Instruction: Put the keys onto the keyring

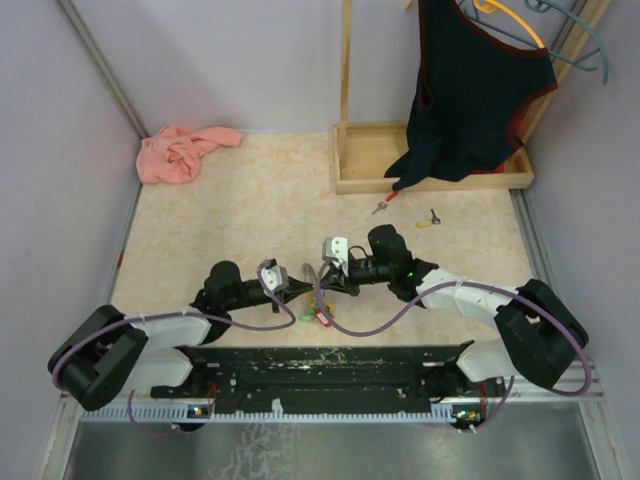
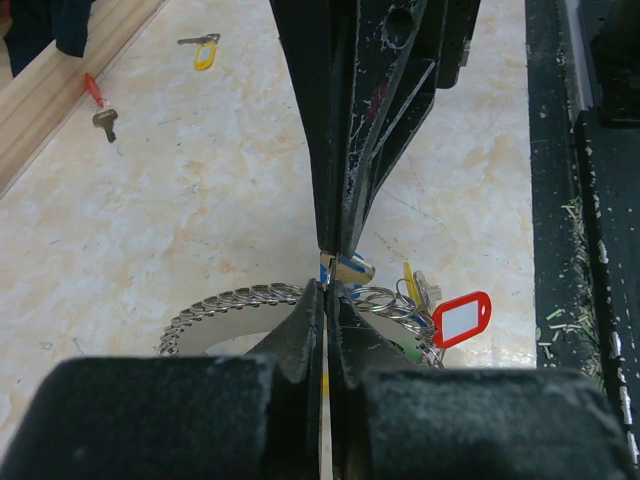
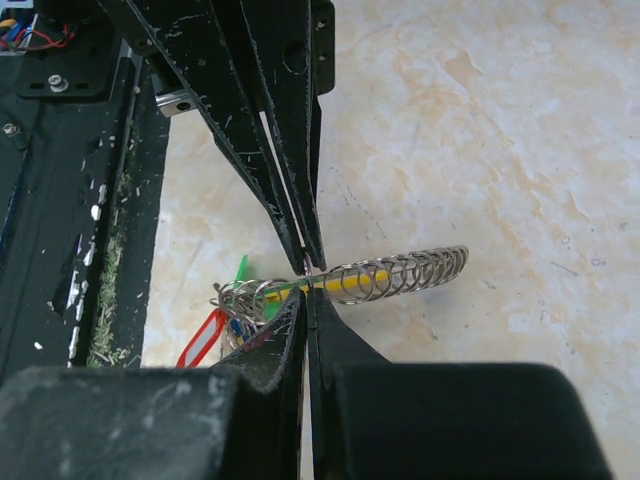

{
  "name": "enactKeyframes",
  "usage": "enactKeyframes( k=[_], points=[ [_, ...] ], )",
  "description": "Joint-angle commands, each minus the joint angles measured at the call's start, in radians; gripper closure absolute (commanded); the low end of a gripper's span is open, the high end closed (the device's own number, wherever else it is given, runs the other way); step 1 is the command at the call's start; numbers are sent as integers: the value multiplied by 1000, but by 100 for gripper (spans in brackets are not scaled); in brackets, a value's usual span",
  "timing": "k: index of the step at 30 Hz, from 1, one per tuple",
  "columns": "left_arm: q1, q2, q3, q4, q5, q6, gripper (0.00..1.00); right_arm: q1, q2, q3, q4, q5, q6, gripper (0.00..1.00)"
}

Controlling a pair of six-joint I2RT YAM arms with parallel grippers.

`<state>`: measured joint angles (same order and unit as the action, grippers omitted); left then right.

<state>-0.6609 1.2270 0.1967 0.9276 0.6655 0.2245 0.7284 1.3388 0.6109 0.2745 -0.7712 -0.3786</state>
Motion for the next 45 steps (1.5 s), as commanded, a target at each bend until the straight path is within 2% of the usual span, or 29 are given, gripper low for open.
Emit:
enactKeyframes(
  k=[1,9,13,17,22,31,34,38,45],
  points=[
    [1,-26,-17,59,-77,-1,99,12,-70,-3,18,118,69,100],
    [6,-73,-71,113,-212,-12,99,12,-140,-83,-33,416,339,100],
    [6,-88,-80,122,-230,-18,99,12,-183,-88,-135,502,422,100],
    [7,-89,-84,134,-242,-21,99,12,-177,-107,-126,588,447,100],
    [7,-92,-87,138,-258,-22,99,13,-44,-103,18,684,471,100],
    [10,-108,-105,163,-287,-27,99,12,201,-97,434,785,452,100],
    [12,-106,-107,166,-287,-27,99,12,277,-91,518,819,445,100],
    [12,-110,-110,169,-286,-30,99,12,363,-37,472,841,450,100],
    [12,-109,-110,180,-283,-34,99,12,379,50,294,845,458,100]
  ],
)
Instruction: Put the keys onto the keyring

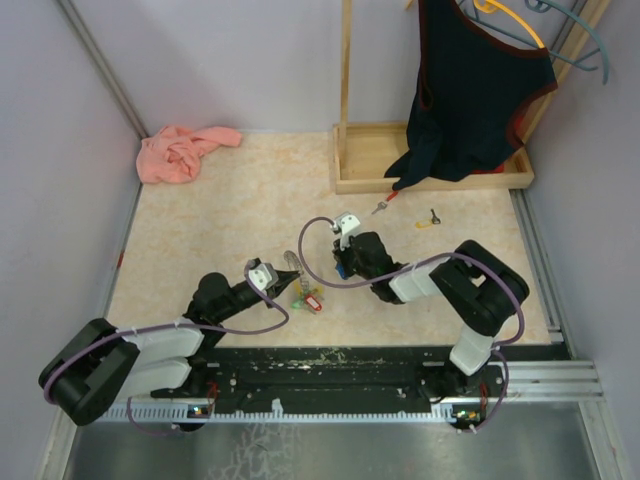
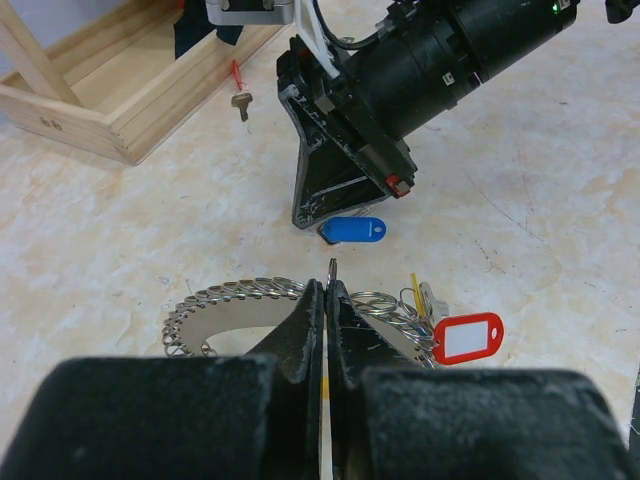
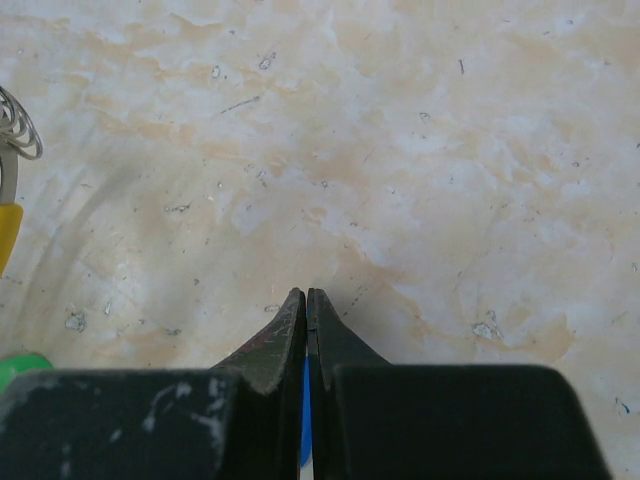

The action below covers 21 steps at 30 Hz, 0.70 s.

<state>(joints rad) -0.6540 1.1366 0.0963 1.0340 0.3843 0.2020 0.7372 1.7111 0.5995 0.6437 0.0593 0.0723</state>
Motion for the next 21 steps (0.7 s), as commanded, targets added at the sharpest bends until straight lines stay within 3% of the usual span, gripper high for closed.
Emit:
enactKeyframes(
  k=[1,3,13,21],
  points=[
    [7,-22,-11,72,-4,-10,99,4,4,71,-104,13,10,100],
    [7,-27,-11,67,-7,-12,99,4,-8,97,-184,9,11,100],
    [7,-32,-11,67,-3,-13,99,-28,-82,323,-672,-54,3,69],
    [8,-37,-9,60,-1,-12,99,-49,-13,510,-961,-92,10,66]
  ],
)
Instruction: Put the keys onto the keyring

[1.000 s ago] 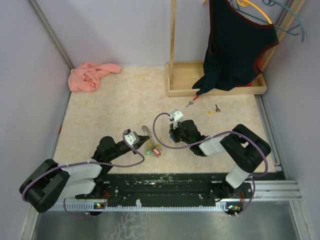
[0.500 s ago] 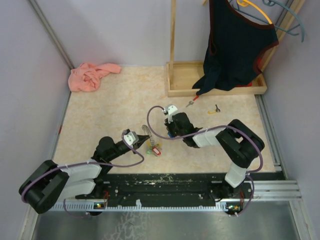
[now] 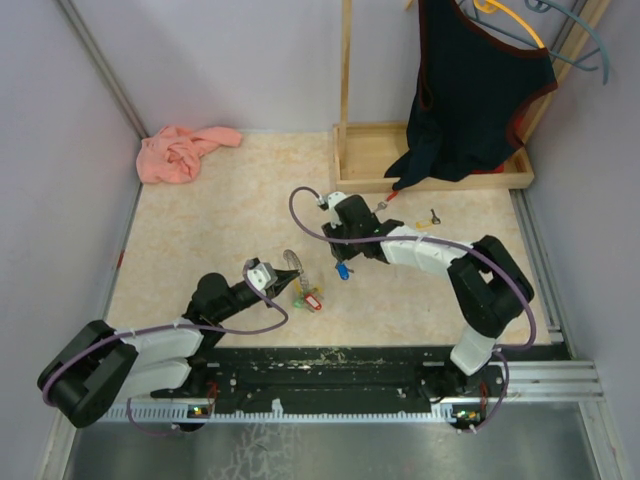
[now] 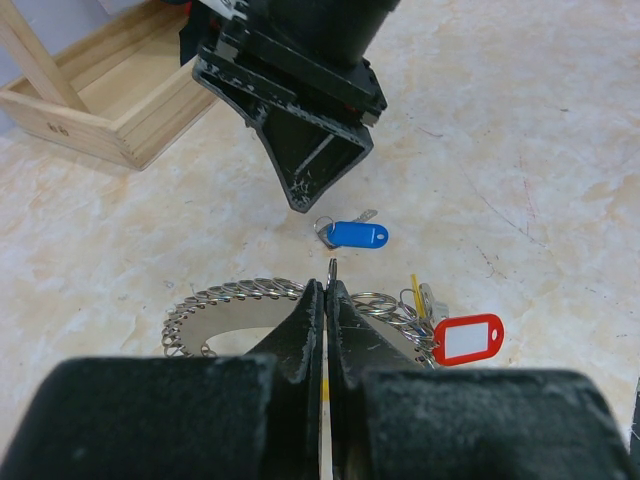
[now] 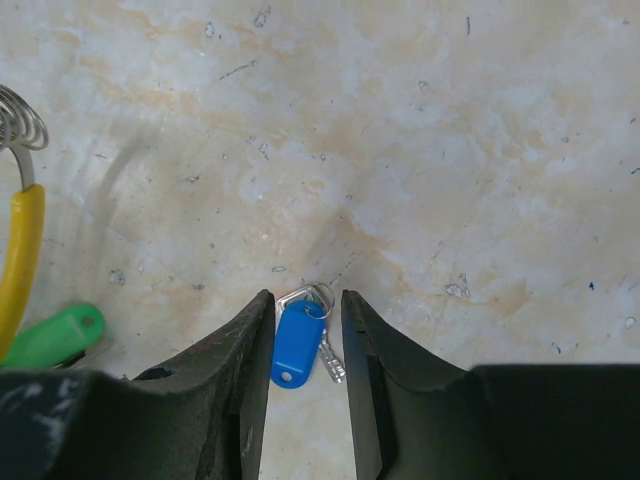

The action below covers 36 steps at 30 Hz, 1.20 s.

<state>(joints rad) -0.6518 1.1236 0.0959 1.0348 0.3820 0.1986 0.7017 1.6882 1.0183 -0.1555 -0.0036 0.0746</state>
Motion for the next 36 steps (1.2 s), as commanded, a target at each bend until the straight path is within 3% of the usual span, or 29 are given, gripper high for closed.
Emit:
enactKeyframes(
  k=[1,18,36],
  points=[
    [6,-25,-9,56,1,-10,99,-19,18,101,-174,-31,12,66],
    [9,-18,-3,50,20,-15,99,-113,141,172,-195,-258,115,66],
    [10,-13,2,45,31,-15,99,-138,206,197,-190,-312,121,74]
  ],
)
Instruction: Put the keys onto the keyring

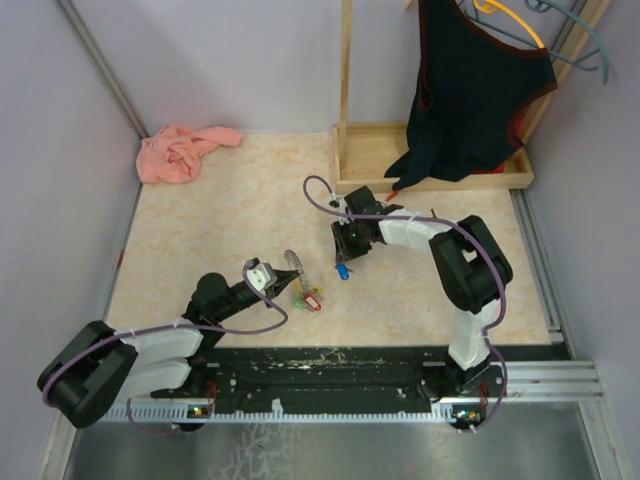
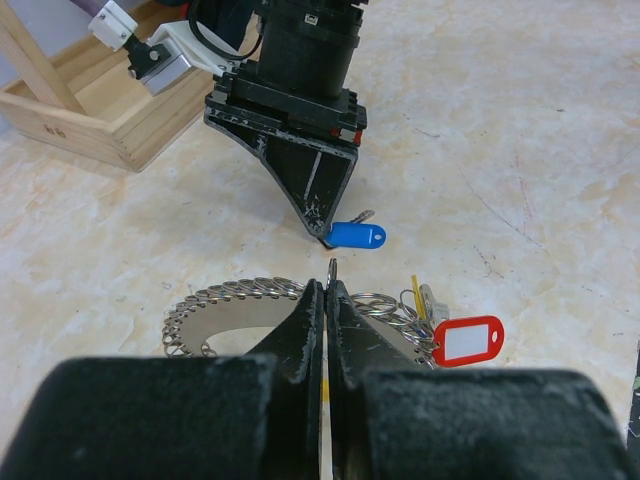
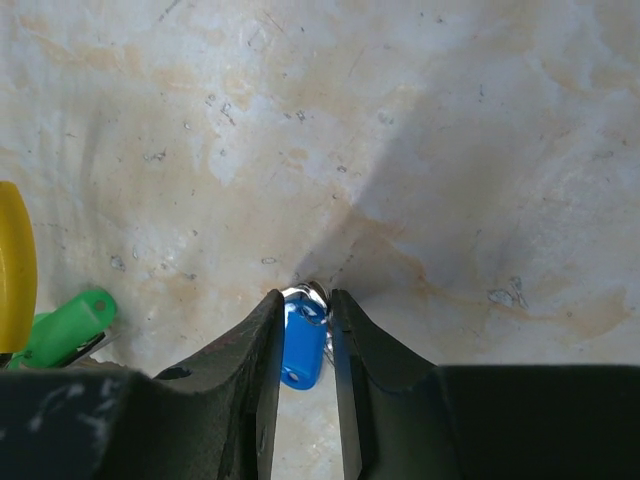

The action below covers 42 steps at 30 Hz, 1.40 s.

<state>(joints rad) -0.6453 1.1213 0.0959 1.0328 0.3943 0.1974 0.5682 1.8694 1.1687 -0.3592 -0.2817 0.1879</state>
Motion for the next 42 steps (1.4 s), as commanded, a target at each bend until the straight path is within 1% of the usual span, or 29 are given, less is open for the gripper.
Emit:
enactKeyframes(
  k=[1,12,15,18,21,27,32,36,42],
  points=[
    [4,-11,2,46,20,-15,99,-5,29,49,10,-40,8,75],
    [6,-12,4,43,24,-14,99,-5,34,63,-24,-49,-8,86],
    [4,-9,6,42,26,-16,99,-5,34,68,-33,-57,-16,91],
    [6,-7,6,43,26,-16,99,-5,34,68,-36,-68,-20,94],
    [6,-5,8,42,25,-16,99,-5,32,69,-39,-78,-26,100],
    [6,-8,6,43,22,-15,99,-3,-9,63,-41,-56,-63,100],
    [5,-7,5,44,14,-17,99,44,-53,55,-39,126,-128,100],
    [6,-5,2,51,3,-19,99,91,-98,3,49,279,-141,100],
    [6,-5,0,53,-11,-22,99,186,-142,-106,228,500,-190,100]
  ],
)
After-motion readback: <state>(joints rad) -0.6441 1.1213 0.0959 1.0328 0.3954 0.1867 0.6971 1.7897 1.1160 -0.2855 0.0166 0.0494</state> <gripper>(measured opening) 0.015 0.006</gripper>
